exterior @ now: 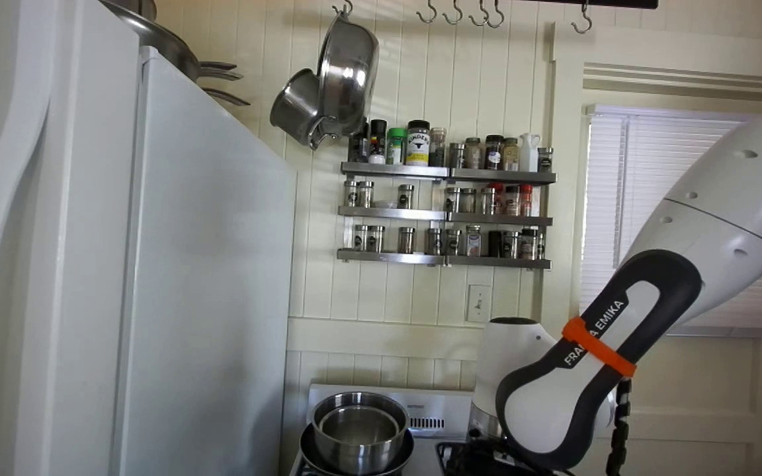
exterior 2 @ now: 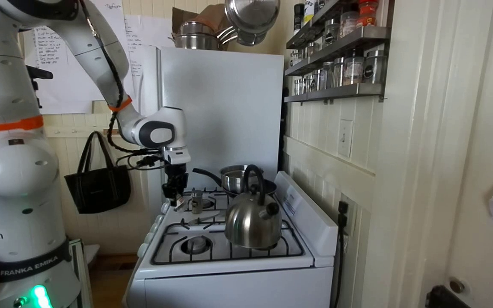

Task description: Move one spice bottle from the middle shelf to the stove

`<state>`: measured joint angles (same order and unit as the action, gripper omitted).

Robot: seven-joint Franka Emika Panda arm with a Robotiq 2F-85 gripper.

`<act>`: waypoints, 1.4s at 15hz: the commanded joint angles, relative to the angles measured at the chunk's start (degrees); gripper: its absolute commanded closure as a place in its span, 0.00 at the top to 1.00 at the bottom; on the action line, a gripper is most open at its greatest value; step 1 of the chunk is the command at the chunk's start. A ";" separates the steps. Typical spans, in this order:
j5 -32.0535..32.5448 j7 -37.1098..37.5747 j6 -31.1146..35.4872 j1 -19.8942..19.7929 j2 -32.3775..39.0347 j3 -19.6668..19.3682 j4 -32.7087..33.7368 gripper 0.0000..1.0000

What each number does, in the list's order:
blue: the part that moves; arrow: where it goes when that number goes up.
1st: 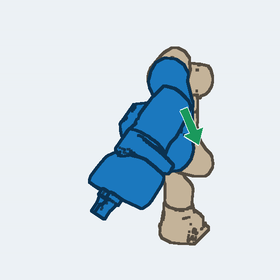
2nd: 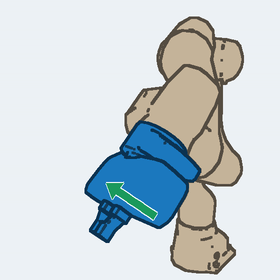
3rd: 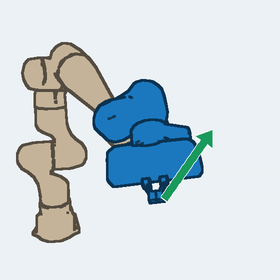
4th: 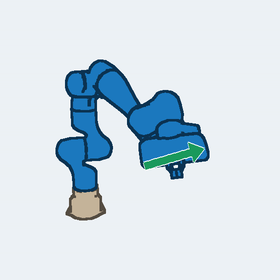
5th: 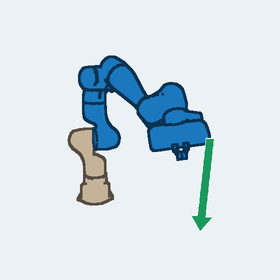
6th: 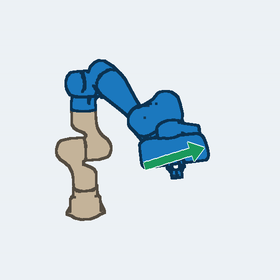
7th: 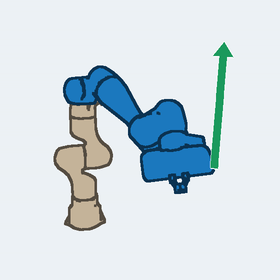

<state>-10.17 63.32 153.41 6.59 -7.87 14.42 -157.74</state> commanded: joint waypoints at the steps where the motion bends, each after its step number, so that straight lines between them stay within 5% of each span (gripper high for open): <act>1: 2.41 3.28 4.90 0.57 3.88 0.23 0.01 0.19; 12: 28.98 25.90 10.81 1.11 10.43 2.73 0.16 0.19; 21: 22.92 22.94 28.03 -0.90 21.41 6.32 0.01 0.19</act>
<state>14.69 86.81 175.14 7.31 7.11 18.74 -157.73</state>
